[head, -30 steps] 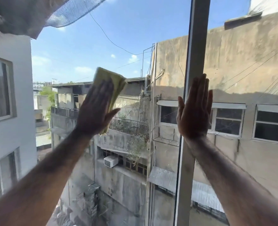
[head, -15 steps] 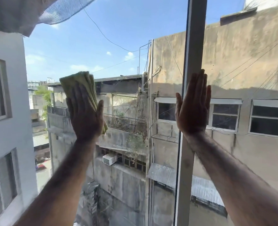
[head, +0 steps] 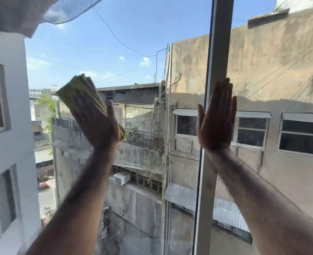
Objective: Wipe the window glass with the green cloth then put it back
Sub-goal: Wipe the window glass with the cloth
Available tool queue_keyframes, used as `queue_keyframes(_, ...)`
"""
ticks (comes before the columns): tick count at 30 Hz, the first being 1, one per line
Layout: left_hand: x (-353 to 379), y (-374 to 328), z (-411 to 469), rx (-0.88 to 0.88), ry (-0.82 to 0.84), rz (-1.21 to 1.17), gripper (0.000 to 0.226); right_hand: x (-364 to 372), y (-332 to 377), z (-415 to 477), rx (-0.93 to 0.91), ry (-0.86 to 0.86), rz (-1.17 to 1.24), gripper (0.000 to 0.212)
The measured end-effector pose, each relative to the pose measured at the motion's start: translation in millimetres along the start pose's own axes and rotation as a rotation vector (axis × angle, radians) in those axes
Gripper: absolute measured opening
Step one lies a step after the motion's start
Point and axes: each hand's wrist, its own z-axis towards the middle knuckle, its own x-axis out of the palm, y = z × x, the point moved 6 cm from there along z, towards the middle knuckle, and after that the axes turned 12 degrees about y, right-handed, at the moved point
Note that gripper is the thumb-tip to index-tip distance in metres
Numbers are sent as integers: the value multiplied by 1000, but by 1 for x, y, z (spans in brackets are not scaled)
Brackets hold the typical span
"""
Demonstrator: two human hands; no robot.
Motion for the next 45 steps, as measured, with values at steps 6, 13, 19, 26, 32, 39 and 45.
queue_keyframes(6, 53, -131, -65, 969, 180, 234, 90, 0, -2, 0, -4, -33, -23, 63)
queue_keyframes(13, 13, 21, -49, 365, 137, 221, 92, 1, -3, 0, -3, -54, 5, 63)
queue_keyframes(19, 20, -80, -3, 327, 86, 64, 89, 1, -1, 0, 0, -46, 11, 63)
queue_keyframes(26, 45, -25, -119, 725, 262, 160, 85, -1, -2, 0, 7, -48, 18, 60)
queue_keyframes(32, 11, -9, -32, 133, 114, 22, 88, 2, -3, 0, 5, -42, -2, 61)
queue_keyframes(39, 51, -50, -122, 916, 331, 210, 88, 1, -3, 0, 9, -39, -5, 60)
queue_keyframes(45, 13, 40, -60, 286, 169, 109, 78, 3, -4, 0, 7, -31, -3, 61)
